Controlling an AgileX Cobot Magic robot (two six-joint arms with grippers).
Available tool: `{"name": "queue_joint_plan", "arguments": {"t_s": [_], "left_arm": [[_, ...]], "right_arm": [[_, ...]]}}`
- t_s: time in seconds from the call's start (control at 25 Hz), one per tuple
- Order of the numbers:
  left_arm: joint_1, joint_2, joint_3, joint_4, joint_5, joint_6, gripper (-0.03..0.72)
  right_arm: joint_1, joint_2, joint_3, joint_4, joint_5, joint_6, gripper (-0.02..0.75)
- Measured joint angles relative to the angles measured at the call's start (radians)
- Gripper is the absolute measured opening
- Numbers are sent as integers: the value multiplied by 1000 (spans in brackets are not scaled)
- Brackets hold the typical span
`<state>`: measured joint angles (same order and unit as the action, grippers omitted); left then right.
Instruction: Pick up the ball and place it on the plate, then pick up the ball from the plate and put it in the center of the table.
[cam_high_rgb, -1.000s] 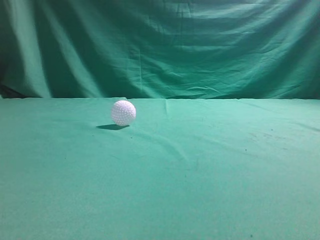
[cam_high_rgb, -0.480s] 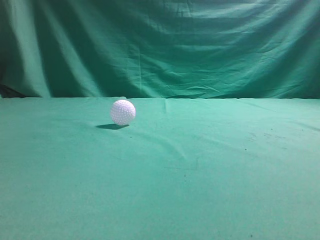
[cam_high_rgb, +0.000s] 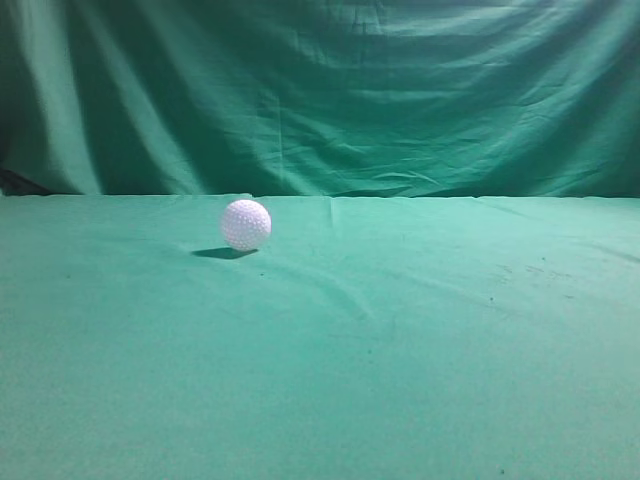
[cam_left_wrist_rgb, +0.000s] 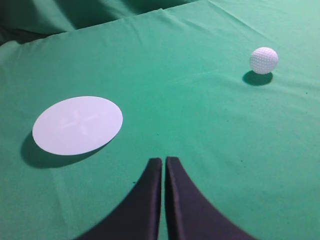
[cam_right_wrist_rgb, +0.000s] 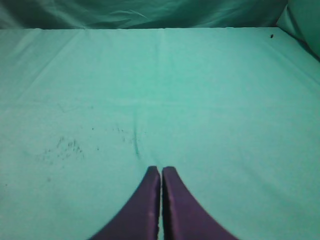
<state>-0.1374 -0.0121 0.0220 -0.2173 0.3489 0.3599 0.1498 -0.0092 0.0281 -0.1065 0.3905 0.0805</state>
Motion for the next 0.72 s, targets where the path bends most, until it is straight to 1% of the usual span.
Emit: {"name": "queue_joint_plan", "arguments": {"t_s": [0.32, 0.4, 0.56, 0.72], "left_arm": [[0, 0, 0, 8, 4, -56, 0], [0, 0, 0, 53, 4, -119, 0], [0, 0, 0, 186, 4, -277, 0], [0, 0, 0, 231, 4, -311, 0]], "right_arm": [[0, 0, 0, 0, 0, 0, 0], [0, 0, 0, 0, 0, 0, 0], [0, 0, 0, 0, 0, 0, 0], [0, 0, 0, 0, 0, 0, 0]]}}
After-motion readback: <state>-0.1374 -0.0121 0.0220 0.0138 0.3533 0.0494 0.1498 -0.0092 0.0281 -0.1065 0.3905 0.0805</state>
